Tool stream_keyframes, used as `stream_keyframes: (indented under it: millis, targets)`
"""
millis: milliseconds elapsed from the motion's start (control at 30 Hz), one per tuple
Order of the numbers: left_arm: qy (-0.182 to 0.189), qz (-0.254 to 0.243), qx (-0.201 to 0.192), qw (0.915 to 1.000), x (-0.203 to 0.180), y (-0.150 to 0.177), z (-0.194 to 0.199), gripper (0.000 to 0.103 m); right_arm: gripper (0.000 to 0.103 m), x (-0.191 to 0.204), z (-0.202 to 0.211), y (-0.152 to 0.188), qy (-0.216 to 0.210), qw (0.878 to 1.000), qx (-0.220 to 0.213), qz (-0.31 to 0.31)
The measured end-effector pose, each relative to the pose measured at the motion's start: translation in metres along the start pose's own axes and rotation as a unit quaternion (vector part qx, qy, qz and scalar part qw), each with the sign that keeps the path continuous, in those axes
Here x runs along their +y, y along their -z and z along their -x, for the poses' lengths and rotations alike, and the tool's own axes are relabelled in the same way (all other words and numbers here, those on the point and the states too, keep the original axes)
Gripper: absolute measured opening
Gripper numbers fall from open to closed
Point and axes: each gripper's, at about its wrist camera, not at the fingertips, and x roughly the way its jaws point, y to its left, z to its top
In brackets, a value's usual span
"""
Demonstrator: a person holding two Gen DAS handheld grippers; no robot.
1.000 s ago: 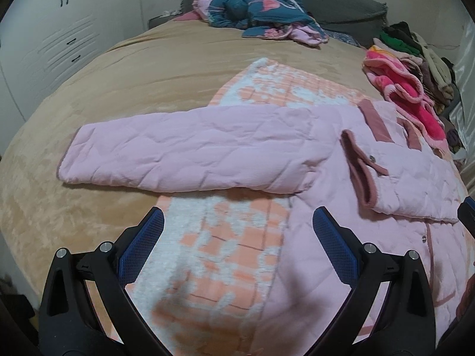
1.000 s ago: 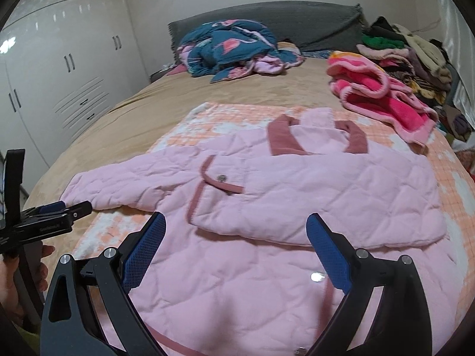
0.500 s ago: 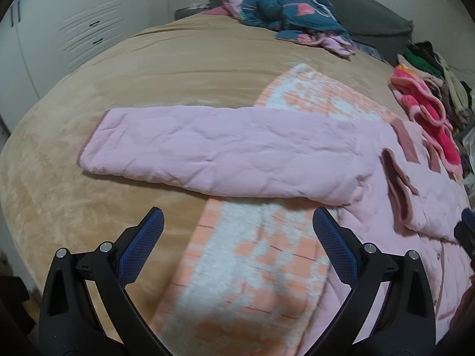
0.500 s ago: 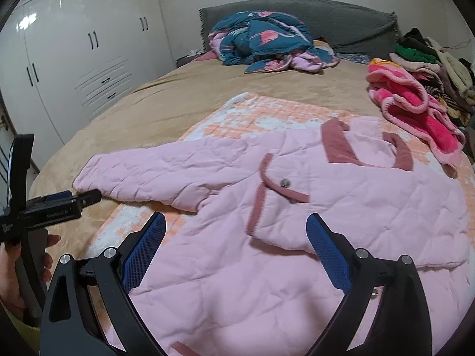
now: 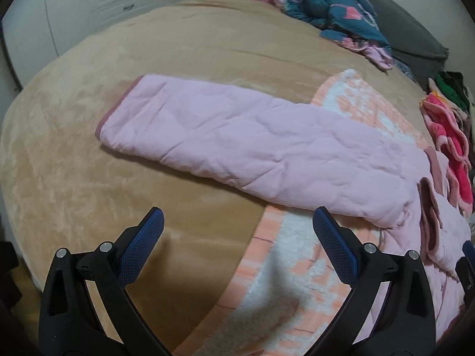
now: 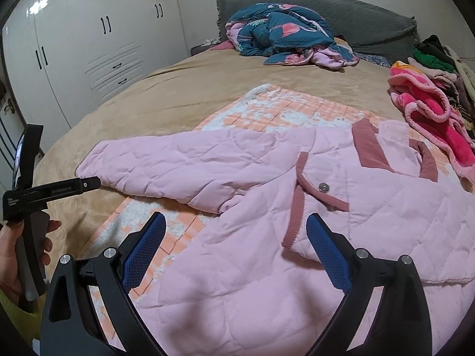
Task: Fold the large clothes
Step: 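Move the left tool to the other sleeve cuff and grasp it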
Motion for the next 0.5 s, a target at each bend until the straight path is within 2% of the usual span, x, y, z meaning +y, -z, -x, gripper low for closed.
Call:
stream_keyframes:
  millis: [133,500]
  targets:
    - [-0.003,0.021,0.012,0.9997,0.012,0.001,-0.013,0.094,0.095,0.003,-0.008,0.000,-0.004,1.000,0.004,0.003]
    - [0.023,0.106,0.045,0.9931,0.045,-0.001,-0.046,0.094,0.095,0.002,-0.024,0.003,-0.006,1.000,0.014,0.005]
